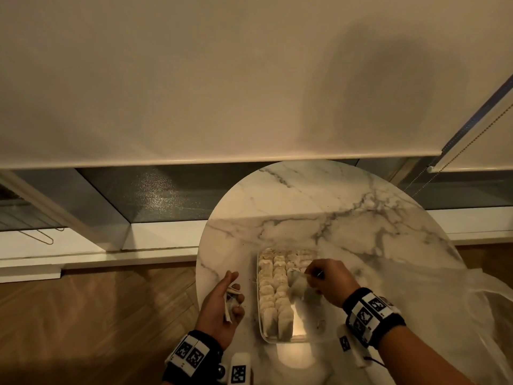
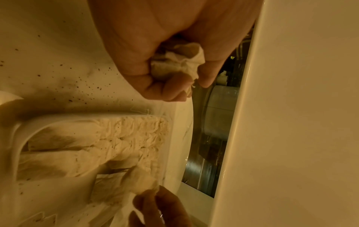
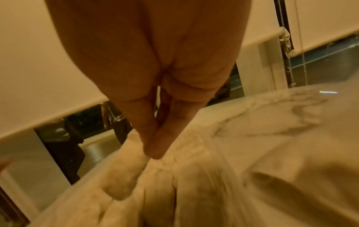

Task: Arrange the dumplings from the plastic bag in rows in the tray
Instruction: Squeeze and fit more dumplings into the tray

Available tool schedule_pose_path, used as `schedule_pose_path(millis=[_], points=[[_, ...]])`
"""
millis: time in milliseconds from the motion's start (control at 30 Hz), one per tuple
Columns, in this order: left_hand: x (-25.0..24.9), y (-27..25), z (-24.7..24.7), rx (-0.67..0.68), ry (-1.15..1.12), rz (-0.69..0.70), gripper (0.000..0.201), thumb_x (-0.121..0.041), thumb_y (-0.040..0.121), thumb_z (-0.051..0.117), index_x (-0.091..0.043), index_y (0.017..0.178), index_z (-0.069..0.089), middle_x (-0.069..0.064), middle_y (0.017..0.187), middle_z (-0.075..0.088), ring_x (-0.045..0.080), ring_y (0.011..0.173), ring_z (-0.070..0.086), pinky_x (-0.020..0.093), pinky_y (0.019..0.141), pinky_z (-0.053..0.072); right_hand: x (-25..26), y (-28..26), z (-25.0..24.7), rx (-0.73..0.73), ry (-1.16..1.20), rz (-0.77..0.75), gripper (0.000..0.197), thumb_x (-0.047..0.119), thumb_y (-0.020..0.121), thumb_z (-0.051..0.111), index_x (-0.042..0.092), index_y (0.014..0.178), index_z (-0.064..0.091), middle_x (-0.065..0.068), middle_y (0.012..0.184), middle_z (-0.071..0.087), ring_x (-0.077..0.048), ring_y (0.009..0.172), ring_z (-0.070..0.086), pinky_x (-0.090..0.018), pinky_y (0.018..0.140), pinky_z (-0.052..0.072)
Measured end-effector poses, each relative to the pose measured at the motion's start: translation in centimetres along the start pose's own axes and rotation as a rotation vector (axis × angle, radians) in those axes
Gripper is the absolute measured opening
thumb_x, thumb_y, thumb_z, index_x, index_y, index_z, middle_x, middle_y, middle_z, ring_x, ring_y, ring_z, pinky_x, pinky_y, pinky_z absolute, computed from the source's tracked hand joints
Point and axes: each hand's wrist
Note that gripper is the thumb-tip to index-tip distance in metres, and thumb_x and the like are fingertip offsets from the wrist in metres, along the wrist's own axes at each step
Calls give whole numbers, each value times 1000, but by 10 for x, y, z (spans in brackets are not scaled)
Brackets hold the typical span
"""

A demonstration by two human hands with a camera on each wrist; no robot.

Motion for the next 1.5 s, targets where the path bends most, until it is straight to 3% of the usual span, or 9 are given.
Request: schedule_pose_path(millis=[133,233,433,533,700,933,1100,1333,1500], points=[[-2,0,-3,-3,-15,-7,33,-36,89,68,-15,114,68,-4,71,54,9,58,49,17,36,34,-7,6,15,123,-257,-20,11,21,90,62,26,93,71,4,97,67,-14,92,62,-22,79,45],[-2,-2,-4,-12,-8,-7,31,-35,90,68,-15,113,67,-4,69,54,9,57,50,17,36,34,-7,13,24,257,-352,16,17,24,89,61,26,103,72,2,110,69,-16,99,63,-26,88,50],[-2,-6,-9,-26,-21,-2,37,-36,79,74,-15,109,69,-4,71,54,10,57,49,18,36,33,0,32,18,338,-358,32,17,20,88,64,21,103,73,0,106,68,-13,92,59,-22,79,45],[-2,-8,-11,-33,-37,-2,33,-35,81,73,-15,106,69,-4,72,55,10,58,48,17,36,33,0,40,21,323,-377,31,20,17,89,61,20,105,73,-2,113,69,-18,101,63,-25,84,49],[-1,-9,-14,-50,-43,-2,31,-35,85,72,-16,109,69,-3,75,55,10,58,50,18,36,35,6,51,26,224,-332,-3,22,15,87,59,22,99,75,1,103,72,-16,96,66,-28,87,52],[1,-13,-11,-63,-42,8,28,-34,88,70,-16,109,68,-3,74,54,10,56,50,18,36,35,3,55,33,150,-351,-35,22,16,89,58,27,101,73,0,107,71,-19,98,65,-31,89,53],[6,-14,-7,-55,-45,-6,28,-34,88,69,-15,109,67,-3,72,53,9,54,49,17,36,35,2,54,33,103,-286,-38,14,15,88,60,22,96,70,-4,102,71,-20,94,65,-27,82,51],[6,-15,2,-21,-58,-7,27,-34,88,69,-16,108,67,-4,72,53,8,54,50,17,36,33,-3,30,19,-91,-93,4,13,23,91,62,19,102,69,-2,96,69,-17,88,63,-21,72,44],[9,-15,8,-7,-49,-21,25,-34,90,67,-16,108,65,-4,70,54,9,54,50,17,37,33,-5,6,33,113,-146,-24,19,24,93,57,20,106,71,0,107,69,-12,91,59,-17,73,43]])
Point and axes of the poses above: each hand's wrist, its own y-axis towards the middle knuckle, its own z-axis out of the palm, x = y × z
